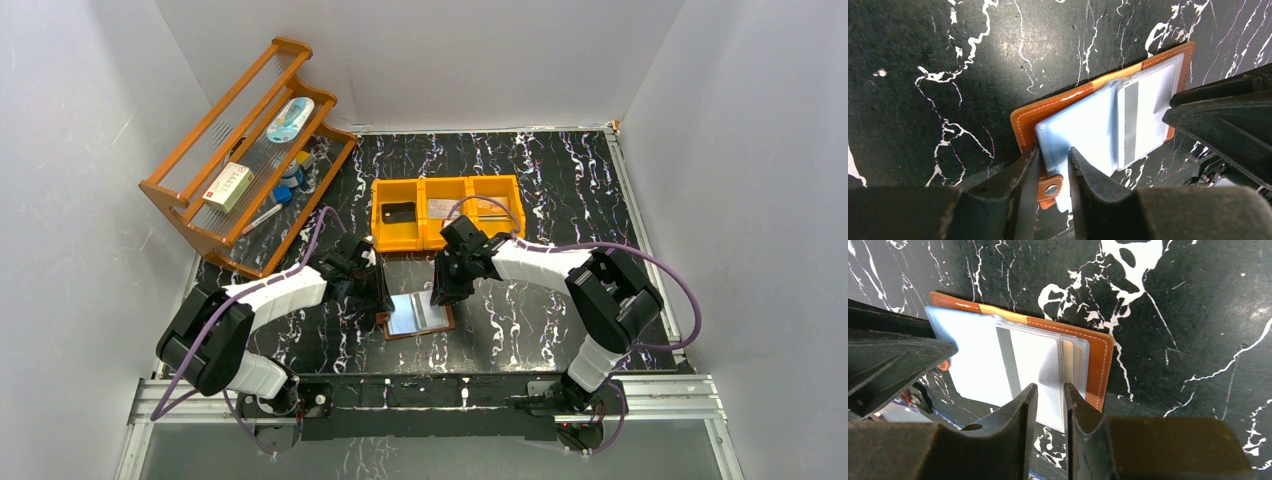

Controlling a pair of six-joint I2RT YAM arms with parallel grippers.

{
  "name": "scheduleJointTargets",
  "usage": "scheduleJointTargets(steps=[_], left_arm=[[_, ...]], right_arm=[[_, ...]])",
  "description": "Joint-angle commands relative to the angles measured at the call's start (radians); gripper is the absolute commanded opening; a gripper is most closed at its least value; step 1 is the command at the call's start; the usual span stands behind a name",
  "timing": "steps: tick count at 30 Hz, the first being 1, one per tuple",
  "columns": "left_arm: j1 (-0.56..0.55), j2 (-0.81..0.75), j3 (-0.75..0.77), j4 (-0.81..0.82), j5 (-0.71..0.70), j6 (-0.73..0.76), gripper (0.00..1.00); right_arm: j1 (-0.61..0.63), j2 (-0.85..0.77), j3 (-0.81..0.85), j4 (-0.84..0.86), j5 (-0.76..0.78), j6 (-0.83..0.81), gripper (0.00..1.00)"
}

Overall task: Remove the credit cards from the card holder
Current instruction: Remove the credit card from the card holder.

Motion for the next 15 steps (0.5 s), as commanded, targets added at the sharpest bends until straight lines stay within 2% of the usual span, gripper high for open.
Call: scheduleJointTargets(steps=[1, 4, 11, 15], left_arm=[[-0.001, 0.01, 0.001, -0.021, 0.029, 0.012, 0.22], [0.0, 0.017, -0.001, -0.011, 0.037, 0.005, 0.17], [-0.001, 0.02, -0.006, 0.0, 0.043, 0.001, 0.15], [0.0, 0.008, -0.007, 0.0, 0.035, -0.002, 0.17]], right_arm=[[0.005, 0.004, 0.01, 0.044, -0.058, 0.001, 0.31], [0.007, 0.003, 0.015, 0.041, -0.056, -0.003, 0.29], [0.01, 0.059, 0.004, 0.086, -0.173, 0.014, 0.3], [0.007, 0.029, -0.048, 0.121, -0.098, 0.089, 0.28]])
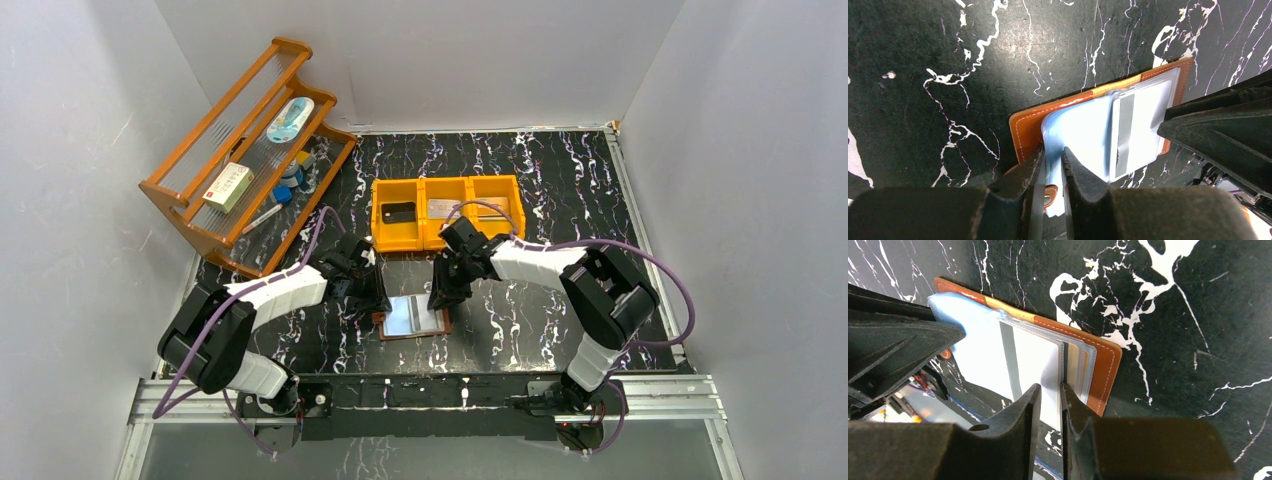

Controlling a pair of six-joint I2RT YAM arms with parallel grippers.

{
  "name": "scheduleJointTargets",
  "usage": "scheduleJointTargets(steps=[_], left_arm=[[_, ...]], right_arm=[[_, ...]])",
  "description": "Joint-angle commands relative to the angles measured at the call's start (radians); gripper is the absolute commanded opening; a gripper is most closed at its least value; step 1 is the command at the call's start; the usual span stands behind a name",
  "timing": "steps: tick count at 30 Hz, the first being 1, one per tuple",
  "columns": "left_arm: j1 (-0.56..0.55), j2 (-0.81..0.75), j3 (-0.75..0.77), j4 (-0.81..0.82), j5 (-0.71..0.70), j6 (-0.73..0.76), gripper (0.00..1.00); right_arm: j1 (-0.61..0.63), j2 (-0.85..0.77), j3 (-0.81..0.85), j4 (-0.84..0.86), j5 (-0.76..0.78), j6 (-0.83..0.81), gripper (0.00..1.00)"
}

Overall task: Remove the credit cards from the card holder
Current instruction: Remove the credit card from the card holder.

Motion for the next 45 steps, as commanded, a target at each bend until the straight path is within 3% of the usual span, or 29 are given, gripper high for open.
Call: scheduleJointTargets(steps=[1, 4, 7, 14, 22, 26, 33, 36, 45], left_arm=[[-0.005, -0.007, -0.007, -0.003, 0.029, -0.005, 0.17], [-0.005, -0.002, -0.002, -0.003, 0.034, -0.006, 0.17], [-0.005, -0.005, -0.003, -0.003, 0.033, -0.008, 0.17], [-0.005, -0.008, 0.004, -0.002, 0.029, -0.01, 0.17], [-0.004, -0.013, 0.007, -0.003, 0.026, -0.014, 0.17], [-0.006, -0.02, 0.012, -0.008, 0.019, -0.013, 0.18], [-0.004, -0.022, 0.03, -0.024, 0.012, -0.008, 0.21], [-0.005, -0.033, 0.029, -0.032, 0.002, -0.009, 0.27], [-0.005, -0.124, 0.04, -0.116, -0.106, -0.02, 0.37]], right_arm=[[0.007, -0.02, -0.069, 0.126, 0.013, 0.103, 0.27], [-0.021, -0.051, -0.133, 0.259, -0.08, 0.172, 0.18], [-0.022, -0.095, -0.137, 0.306, -0.097, 0.172, 0.22], [-0.022, -0.092, -0.067, 0.269, -0.161, 0.122, 0.24], [-0.021, -0.105, -0.052, 0.234, -0.131, 0.103, 0.11], [-0.02, -0.11, -0.02, 0.175, -0.118, 0.08, 0.23], [-0.017, -0.099, -0.012, 0.185, -0.157, 0.067, 0.23], [-0.002, -0.088, -0.002, 0.228, -0.221, 0.067, 0.31], [0.059, 0.042, 0.098, 0.2, -0.304, 0.029, 0.36]])
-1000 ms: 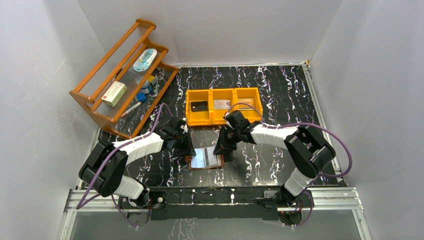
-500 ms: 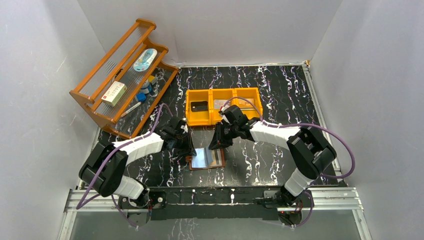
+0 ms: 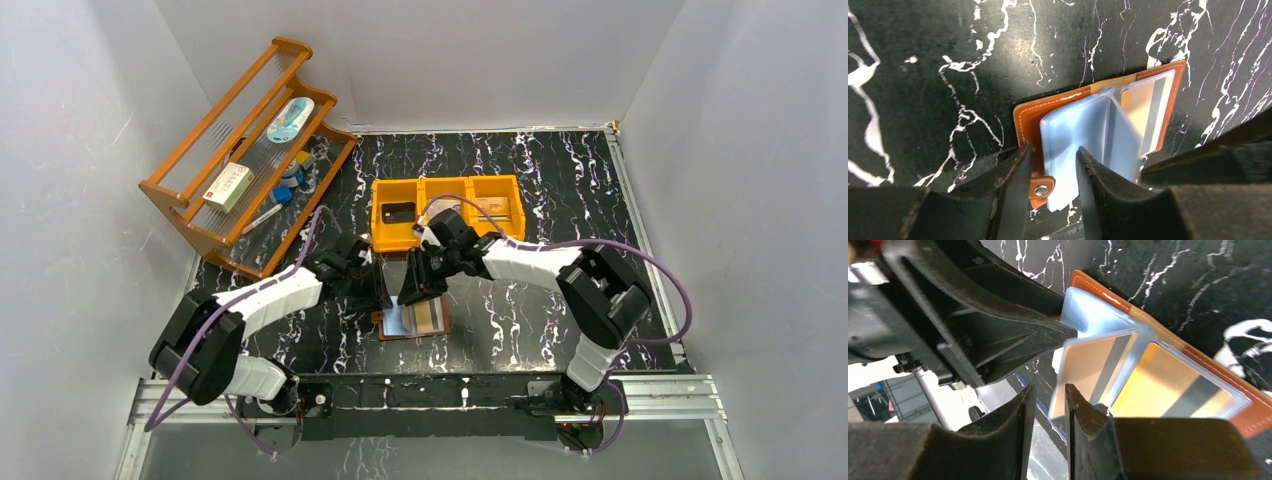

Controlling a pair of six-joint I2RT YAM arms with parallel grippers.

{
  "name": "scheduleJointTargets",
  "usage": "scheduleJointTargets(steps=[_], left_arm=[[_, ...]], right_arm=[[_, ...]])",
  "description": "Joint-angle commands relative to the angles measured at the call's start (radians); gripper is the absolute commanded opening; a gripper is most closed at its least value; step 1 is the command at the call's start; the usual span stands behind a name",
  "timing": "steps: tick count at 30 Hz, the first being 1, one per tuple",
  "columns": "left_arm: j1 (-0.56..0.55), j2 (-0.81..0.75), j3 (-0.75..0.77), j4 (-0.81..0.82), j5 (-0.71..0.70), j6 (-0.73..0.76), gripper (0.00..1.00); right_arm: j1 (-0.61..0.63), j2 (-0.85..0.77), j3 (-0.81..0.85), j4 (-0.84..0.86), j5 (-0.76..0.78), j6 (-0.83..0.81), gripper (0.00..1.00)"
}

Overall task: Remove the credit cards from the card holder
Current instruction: Remove the credit card from the card holder.

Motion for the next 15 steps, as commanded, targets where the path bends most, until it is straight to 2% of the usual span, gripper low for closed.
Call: scheduleJointTargets(steps=[1, 6, 11, 15], left_arm=[[-0.004, -0.093, 0.035, -0.091, -0.092, -0.009, 0.38], [-0.004, -0.144, 0.037, -0.138, -0.153, -0.025, 0.41], [-0.004, -0.17, 0.041, -0.129, -0.146, -0.022, 0.41], [-0.005, -0.188, 0.039, -0.079, -0.09, -0.003, 0.42]], right_arm=[[0.028, 0.064, 0.063, 0.004, -0.065, -0.031, 0.36], [0.029, 0.023, 0.061, -0.056, 0.043, -0.06, 0.37], [0.023, -0.029, 0.021, -0.085, 0.166, -0.025, 0.37], [0.01, -0.033, -0.04, -0.018, 0.147, 0.027, 0.36]])
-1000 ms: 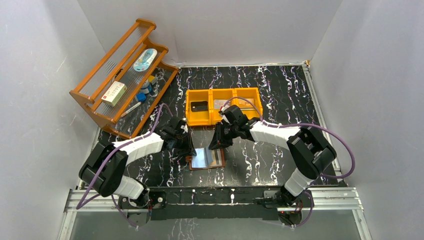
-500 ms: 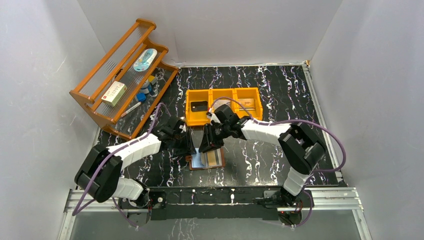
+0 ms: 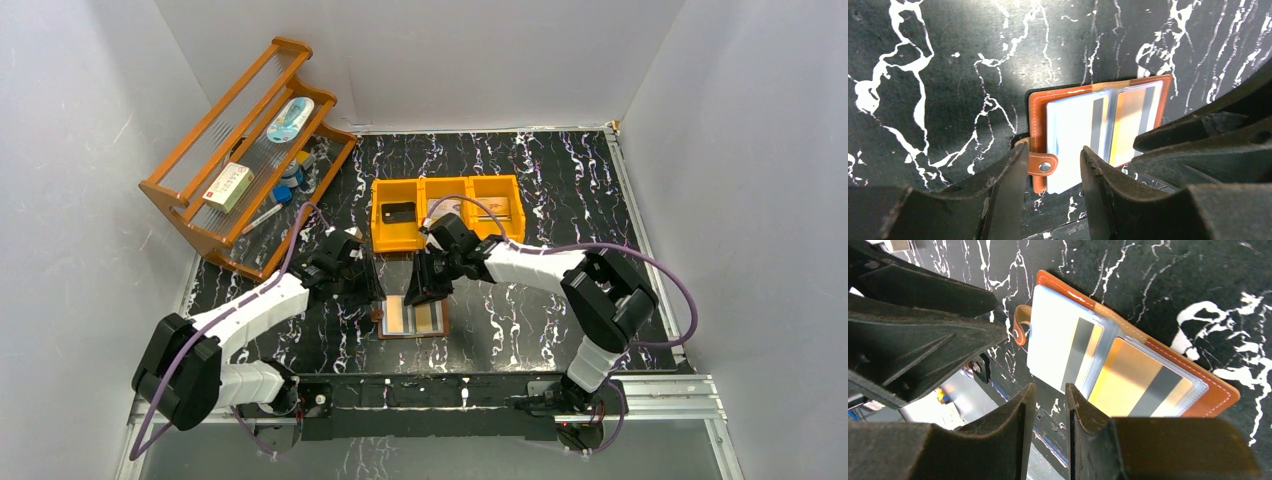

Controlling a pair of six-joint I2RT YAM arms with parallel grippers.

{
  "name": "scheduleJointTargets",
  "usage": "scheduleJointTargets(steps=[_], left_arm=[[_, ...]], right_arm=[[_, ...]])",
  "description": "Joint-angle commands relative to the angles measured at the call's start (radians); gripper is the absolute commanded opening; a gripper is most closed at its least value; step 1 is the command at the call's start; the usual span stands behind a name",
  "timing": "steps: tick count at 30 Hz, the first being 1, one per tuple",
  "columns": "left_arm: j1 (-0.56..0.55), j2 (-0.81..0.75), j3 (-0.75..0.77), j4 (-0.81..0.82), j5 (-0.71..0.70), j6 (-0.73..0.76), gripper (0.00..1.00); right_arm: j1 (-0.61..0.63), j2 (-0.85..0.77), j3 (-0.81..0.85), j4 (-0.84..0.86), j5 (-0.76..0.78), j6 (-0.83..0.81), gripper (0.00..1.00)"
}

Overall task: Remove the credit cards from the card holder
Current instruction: Remove the credit card from the card holder.

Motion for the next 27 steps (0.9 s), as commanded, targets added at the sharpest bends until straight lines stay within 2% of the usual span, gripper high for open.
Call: scheduleJointTargets(steps=[1, 5, 7, 13, 22, 27], left_arm=[[-0.004, -0.039, 0.032, 0.04, 0.078, 0.03, 0.42], [-0.004, 0.007, 0.033, 0.121, 0.239, 0.068, 0.4], [-0.005, 0.047, 0.039, 0.127, 0.269, 0.072, 0.38], [-0.008, 0.157, 0.025, 0.102, 0.28, 0.07, 0.35], [-0.013, 0.214, -0.022, 0.085, 0.255, 0.067, 0.27], [-0.021, 0.229, -0.031, 0.091, 0.242, 0.052, 0.22]], right_arm=[[-0.017, -0.037, -0.062, 0.061, 0.024, 0.055, 0.36], [-0.03, 0.0, -0.092, 0.14, -0.034, 0.077, 0.36], [-0.032, 0.026, -0.102, 0.174, -0.067, 0.084, 0.36], [-0.033, 0.081, -0.116, 0.206, -0.083, 0.09, 0.36], [-0.034, 0.112, -0.128, 0.155, -0.042, 0.114, 0.34], [-0.037, 0.119, -0.162, 0.27, -0.111, 0.164, 0.29]])
